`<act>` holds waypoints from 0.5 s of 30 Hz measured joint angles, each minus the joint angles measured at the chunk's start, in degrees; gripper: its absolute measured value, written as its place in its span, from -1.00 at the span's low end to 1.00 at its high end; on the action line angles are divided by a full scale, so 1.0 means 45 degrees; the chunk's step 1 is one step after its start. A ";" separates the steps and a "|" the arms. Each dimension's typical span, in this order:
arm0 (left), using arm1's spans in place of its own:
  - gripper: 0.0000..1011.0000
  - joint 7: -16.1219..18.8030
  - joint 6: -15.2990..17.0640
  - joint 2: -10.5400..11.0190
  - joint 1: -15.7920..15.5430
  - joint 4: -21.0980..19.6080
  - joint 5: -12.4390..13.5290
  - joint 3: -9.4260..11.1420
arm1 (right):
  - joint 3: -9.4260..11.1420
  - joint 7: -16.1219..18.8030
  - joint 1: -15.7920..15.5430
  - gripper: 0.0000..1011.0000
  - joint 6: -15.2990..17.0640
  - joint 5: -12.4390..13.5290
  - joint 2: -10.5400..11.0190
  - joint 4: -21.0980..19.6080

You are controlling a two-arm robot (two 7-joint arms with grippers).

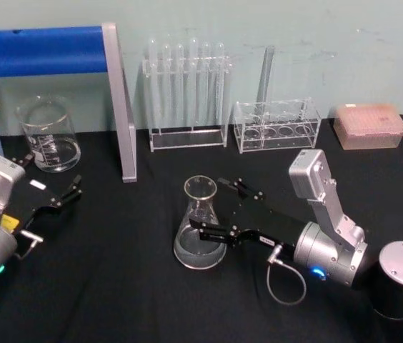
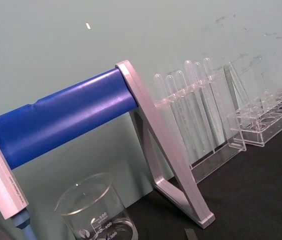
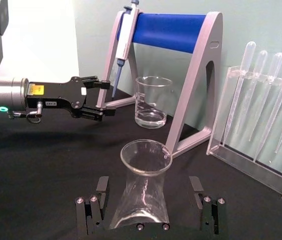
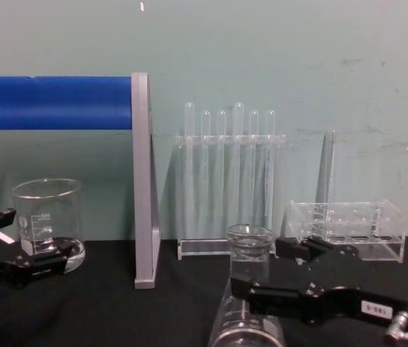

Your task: Grasp the erlenmeyer flask with one hand, shake it three times, then place it back.

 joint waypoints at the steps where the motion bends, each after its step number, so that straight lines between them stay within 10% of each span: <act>1: 0.98 0.0000 0.0000 0.0000 -0.0001 0.0000 0.0000 0.0000 | -0.0007 0.0000 0.0072 0.98 -0.0024 -0.0022 -0.0071 0.0084; 15: 0.98 0.0000 0.0000 0.0000 0.0000 -0.0001 0.0000 0.0000 | -0.0175 0.0147 0.0688 0.98 -0.0172 -0.0208 -0.0554 0.0742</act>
